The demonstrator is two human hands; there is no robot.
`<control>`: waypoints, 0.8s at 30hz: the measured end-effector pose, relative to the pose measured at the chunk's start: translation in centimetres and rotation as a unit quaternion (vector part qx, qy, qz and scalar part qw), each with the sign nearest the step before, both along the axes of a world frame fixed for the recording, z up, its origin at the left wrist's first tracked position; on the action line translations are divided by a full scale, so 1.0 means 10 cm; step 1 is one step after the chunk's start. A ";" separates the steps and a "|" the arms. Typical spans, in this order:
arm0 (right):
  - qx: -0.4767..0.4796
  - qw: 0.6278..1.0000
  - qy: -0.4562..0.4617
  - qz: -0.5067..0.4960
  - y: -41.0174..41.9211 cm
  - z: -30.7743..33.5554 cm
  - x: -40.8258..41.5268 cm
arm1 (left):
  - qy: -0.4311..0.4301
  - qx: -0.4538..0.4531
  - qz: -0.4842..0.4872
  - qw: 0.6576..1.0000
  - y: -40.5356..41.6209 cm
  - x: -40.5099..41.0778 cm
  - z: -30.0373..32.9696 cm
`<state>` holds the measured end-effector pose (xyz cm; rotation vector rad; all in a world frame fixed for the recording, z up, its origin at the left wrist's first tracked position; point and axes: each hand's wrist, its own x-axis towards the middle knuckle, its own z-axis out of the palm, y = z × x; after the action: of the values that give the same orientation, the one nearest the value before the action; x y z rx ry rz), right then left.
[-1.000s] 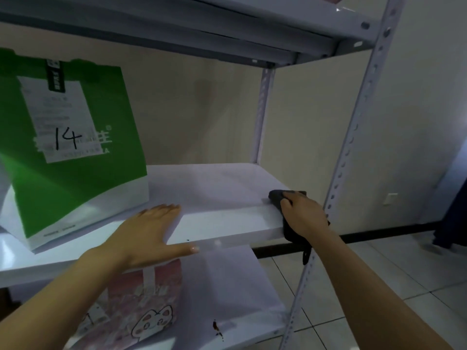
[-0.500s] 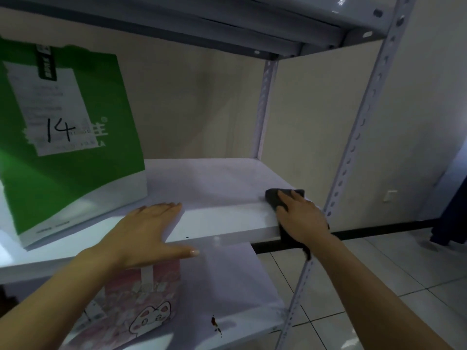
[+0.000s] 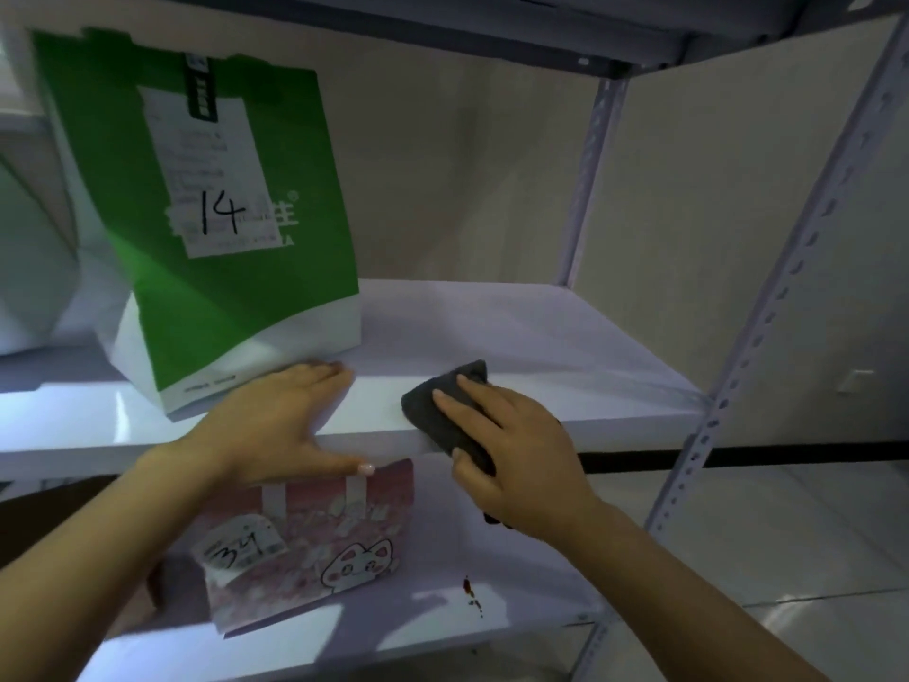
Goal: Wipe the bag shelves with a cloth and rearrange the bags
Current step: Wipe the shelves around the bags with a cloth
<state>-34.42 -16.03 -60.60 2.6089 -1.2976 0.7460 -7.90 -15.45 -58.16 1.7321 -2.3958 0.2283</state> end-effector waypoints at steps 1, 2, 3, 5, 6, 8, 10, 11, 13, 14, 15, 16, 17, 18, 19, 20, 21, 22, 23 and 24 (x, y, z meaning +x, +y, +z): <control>-0.004 1.000 0.006 -0.006 -0.02 0.00 -0.08 | 0.006 -0.001 -0.002 1.000 0.03 0.03 -0.01; -0.010 1.000 0.006 -0.022 -0.04 0.00 -0.15 | 0.011 -0.003 -0.003 1.000 0.04 0.04 -0.01; -0.015 0.999 0.001 -0.042 -0.06 0.00 -0.20 | 0.013 -0.009 -0.004 1.000 0.05 0.03 -0.01; -0.031 0.997 -0.027 -0.071 -0.05 -0.04 -0.18 | 0.008 -0.026 0.001 1.000 0.05 0.00 -0.03; -0.044 0.995 -0.044 -0.076 -0.04 -0.06 -0.10 | 0.006 -0.032 0.005 0.999 0.04 0.00 -0.03; -0.070 0.993 -0.065 -0.062 0.01 -0.08 0.15 | 0.002 -0.039 0.011 0.999 0.03 0.00 -0.05; -0.090 0.993 -0.072 -0.035 0.05 -0.10 0.41 | -0.001 -0.042 0.012 0.999 0.03 0.01 -0.06; -0.094 0.993 -0.067 -0.024 0.06 -0.11 0.49 | -0.003 -0.042 0.013 0.999 0.03 0.01 -0.07; -0.090 0.995 -0.042 -0.004 0.05 -0.10 0.46 | -0.004 -0.038 0.015 0.999 0.03 0.02 -0.07; -0.088 0.996 -0.031 -0.001 0.03 -0.10 0.36 | -0.003 -0.035 0.016 0.999 0.04 0.02 -0.07; -0.090 0.996 -0.023 -0.005 0.01 -0.11 0.23 | -0.003 -0.033 0.015 0.999 0.04 0.02 -0.07; -0.099 0.995 -0.017 -0.019 -0.02 -0.11 0.09 | -0.003 -0.029 0.015 0.999 0.04 0.03 -0.07; -0.109 0.993 -0.016 -0.038 -0.05 -0.11 -0.05 | -0.003 -0.028 0.015 0.999 0.04 0.03 -0.07; -0.119 0.991 -0.019 -0.056 -0.08 -0.12 -0.16 | -0.004 -0.030 0.015 0.999 0.04 0.03 -0.07; -0.127 0.989 -0.027 -0.069 -0.09 -0.12 -0.22 | -0.005 -0.035 0.015 0.999 0.04 0.02 -0.07; -0.139 0.987 -0.038 -0.077 -0.10 -0.14 -0.22 | -0.006 -0.038 0.015 0.999 0.03 0.02 -0.07; -0.151 0.984 -0.049 -0.082 -0.09 -0.16 -0.16 | -0.009 -0.038 0.016 0.999 0.03 0.02 -0.07; -0.162 0.982 -0.059 -0.080 -0.07 -0.18 -0.06 | -0.012 -0.036 0.018 0.999 0.03 0.01 -0.07; -0.168 0.981 -0.064 -0.071 -0.04 -0.20 0.07 | -0.014 -0.035 0.019 0.999 0.03 0.01 -0.07; -0.172 0.981 -0.067 -0.058 0.00 -0.20 0.20 | -0.014 -0.036 0.018 0.999 0.04 0.01 -0.07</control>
<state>-32.46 -16.05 -62.63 2.2254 -1.2140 1.0359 -7.78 -15.10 -58.86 1.7537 -2.3467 0.3410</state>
